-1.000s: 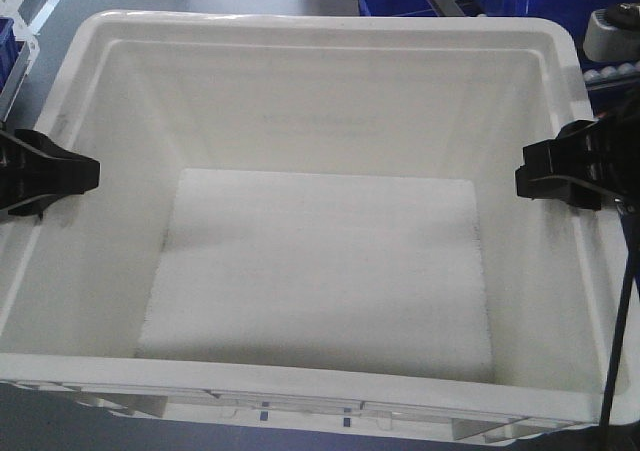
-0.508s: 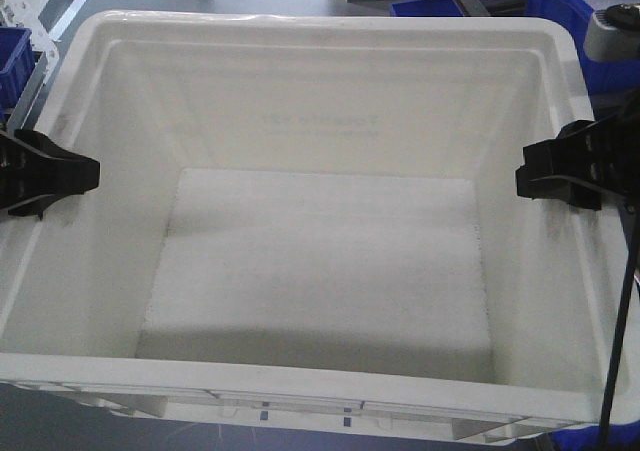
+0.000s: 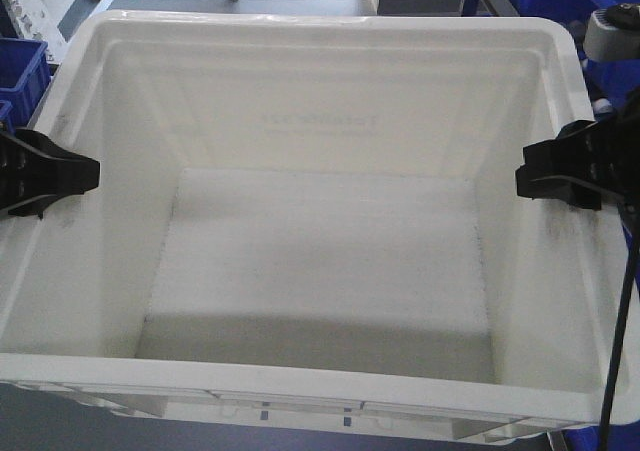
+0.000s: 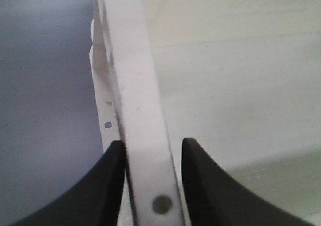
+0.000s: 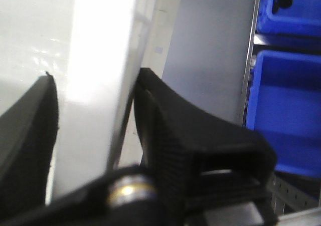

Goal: Move bin from left to right shelf
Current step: 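Hold the bin with both grippers while the base turns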

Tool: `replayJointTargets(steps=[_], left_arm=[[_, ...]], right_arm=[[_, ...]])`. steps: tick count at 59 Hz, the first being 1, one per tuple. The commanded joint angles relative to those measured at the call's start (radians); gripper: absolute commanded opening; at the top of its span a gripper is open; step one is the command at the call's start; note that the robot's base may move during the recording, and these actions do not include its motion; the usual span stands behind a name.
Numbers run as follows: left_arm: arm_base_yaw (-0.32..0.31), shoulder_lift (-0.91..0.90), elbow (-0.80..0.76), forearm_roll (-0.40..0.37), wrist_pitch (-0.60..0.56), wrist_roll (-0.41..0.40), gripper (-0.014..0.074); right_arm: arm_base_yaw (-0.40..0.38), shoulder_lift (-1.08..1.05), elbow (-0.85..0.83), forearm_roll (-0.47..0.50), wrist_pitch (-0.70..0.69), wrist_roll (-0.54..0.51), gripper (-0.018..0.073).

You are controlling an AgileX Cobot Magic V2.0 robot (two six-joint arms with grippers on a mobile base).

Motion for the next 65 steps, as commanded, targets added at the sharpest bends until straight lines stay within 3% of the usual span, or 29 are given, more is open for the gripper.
replayJointTargets(steps=[1,65], left_arm=[[-0.004,-0.026,-0.038,-0.058,-0.088,0.036,-0.0006],[-0.004,-0.026,-0.038,-0.058,-0.088,0.036,-0.0006]], right_arm=[[0.0,-0.035,-0.046,0.036,-0.108,-0.071,-0.0004],[0.0,-0.035,-0.046,0.036,-0.108,-0.071,-0.0004]])
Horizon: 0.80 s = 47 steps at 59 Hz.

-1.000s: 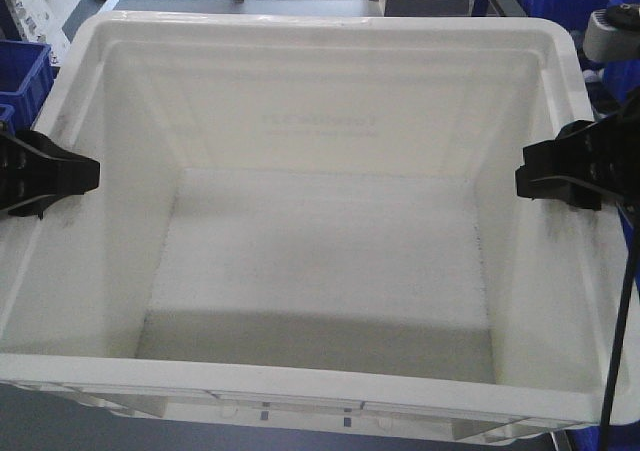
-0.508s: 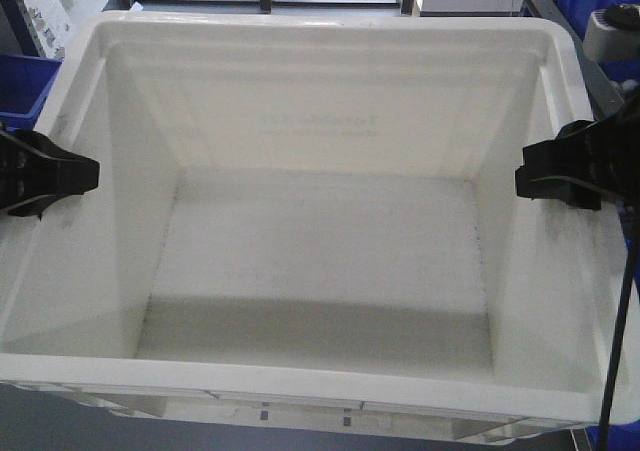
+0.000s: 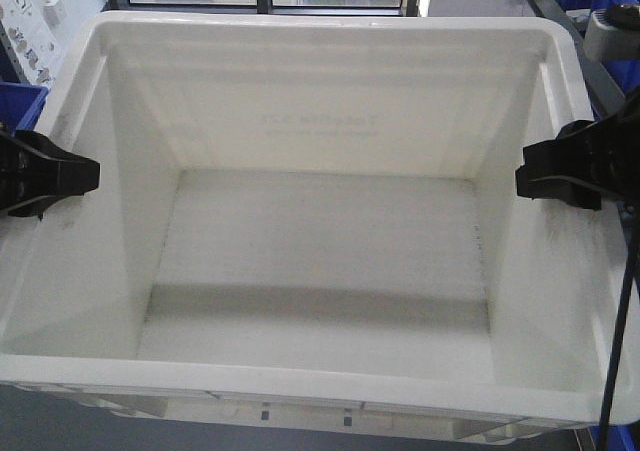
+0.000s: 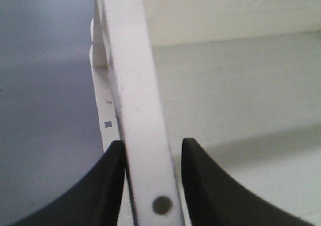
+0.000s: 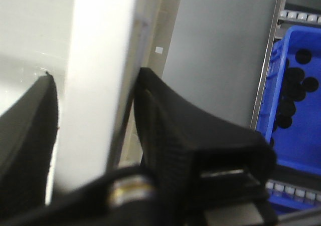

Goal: Move bin from left to right shelf

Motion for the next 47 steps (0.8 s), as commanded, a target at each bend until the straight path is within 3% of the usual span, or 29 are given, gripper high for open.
replayJointTargets(steps=[1,47], left_arm=[[-0.004,-0.027,-0.038,-0.058,-0.091,0.035,-0.0006],[-0.004,-0.027,-0.038,-0.058,-0.091,0.035,-0.0006]], right_arm=[[0.0,-0.035,-0.046,0.036,-0.107,-0.071,-0.0004],[0.0,-0.035,-0.046,0.036,-0.107,-0.071,-0.0004]])
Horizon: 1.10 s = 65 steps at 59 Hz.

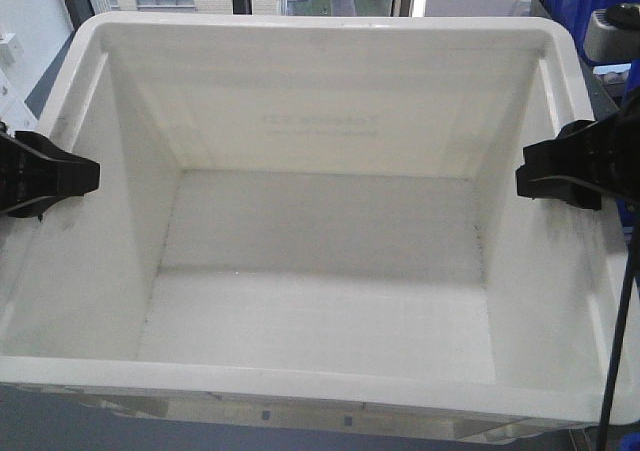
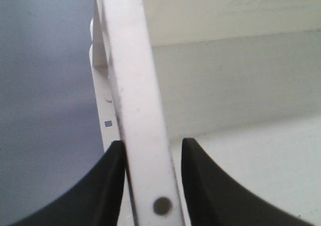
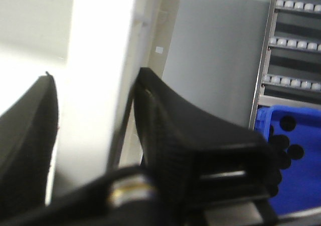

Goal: Move bin from left to right shelf

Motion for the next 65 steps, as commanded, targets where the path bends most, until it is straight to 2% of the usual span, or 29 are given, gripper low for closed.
replayJointTargets(steps=[1,65], left_arm=[[-0.004,-0.027,-0.038,-0.058,-0.093,0.034,-0.0006],[-0.004,-0.027,-0.038,-0.058,-0.093,0.034,-0.0006]], right_arm=[[0.0,-0.035,-0.046,0.037,-0.107,-0.07,-0.0004],[0.0,-0.035,-0.046,0.036,-0.107,-0.07,-0.0004]])
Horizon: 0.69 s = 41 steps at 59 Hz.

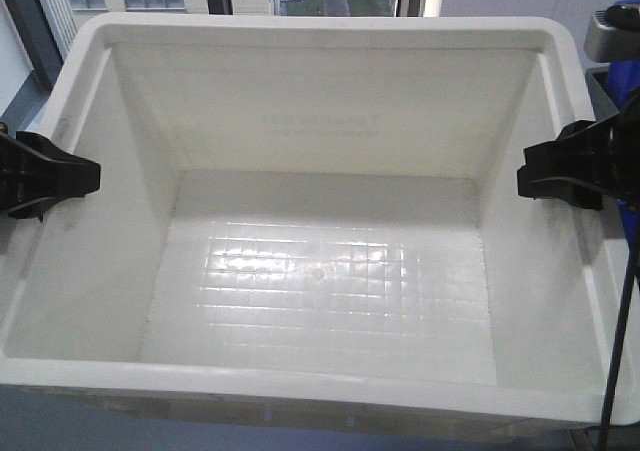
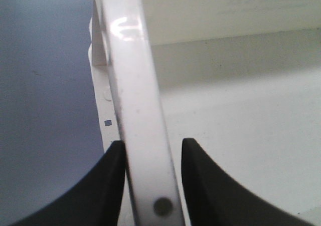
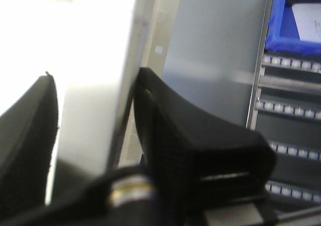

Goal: Move bin from left to right shelf

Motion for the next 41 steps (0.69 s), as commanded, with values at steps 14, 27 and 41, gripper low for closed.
replayJointTargets(steps=[14,27,41], left_arm=[[-0.004,-0.027,-0.038,-0.055,-0.096,0.03,-0.0006],[-0.004,-0.027,-0.038,-0.055,-0.096,0.03,-0.0006],[-0.004,-0.027,-0.038,-0.055,-0.096,0.03,-0.0006]], right_arm=[[0.0,-0.035,-0.046,0.04,-0.107,-0.064,-0.0004],[0.0,-0.035,-0.046,0.04,-0.107,-0.064,-0.0004],[0.0,-0.035,-0.046,0.04,-0.107,-0.064,-0.0004]])
